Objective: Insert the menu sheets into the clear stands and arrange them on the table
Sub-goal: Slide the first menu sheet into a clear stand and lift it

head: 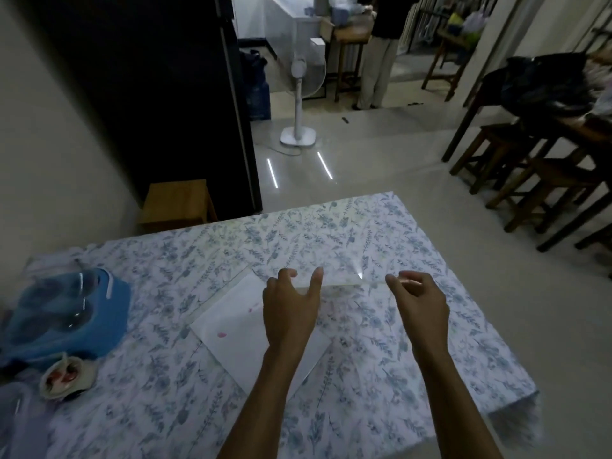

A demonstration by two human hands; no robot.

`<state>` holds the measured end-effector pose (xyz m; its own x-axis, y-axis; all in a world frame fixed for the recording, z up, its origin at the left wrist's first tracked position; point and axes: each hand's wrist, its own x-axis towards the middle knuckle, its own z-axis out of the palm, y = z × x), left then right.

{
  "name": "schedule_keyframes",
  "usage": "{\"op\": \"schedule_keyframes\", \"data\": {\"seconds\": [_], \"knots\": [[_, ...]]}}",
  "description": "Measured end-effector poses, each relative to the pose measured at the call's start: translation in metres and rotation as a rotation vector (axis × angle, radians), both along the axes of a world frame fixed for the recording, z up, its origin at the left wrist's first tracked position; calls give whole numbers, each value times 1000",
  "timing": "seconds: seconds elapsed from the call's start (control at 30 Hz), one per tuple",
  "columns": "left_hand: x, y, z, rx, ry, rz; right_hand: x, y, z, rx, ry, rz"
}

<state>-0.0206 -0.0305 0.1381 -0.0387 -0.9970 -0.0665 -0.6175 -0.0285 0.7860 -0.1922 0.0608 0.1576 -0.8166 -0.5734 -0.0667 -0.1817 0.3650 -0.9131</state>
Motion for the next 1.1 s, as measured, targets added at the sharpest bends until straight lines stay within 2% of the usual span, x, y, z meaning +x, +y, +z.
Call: {"op": "schedule_keyframes", "data": {"seconds": [0.23, 0.47, 0.63, 1.1], "knots": [[-5, -20, 16, -34, 6, -46, -27, -36, 8, -121, 4, 77], [-36, -62, 16, -127, -205, 42, -70, -91, 1, -184, 1, 213], [-55, -85, 9, -140, -261, 131, -95, -129, -3, -208, 57, 311], [-68, -114, -1, -163, -281, 237, -112, -164, -67, -35, 213, 438]]}}
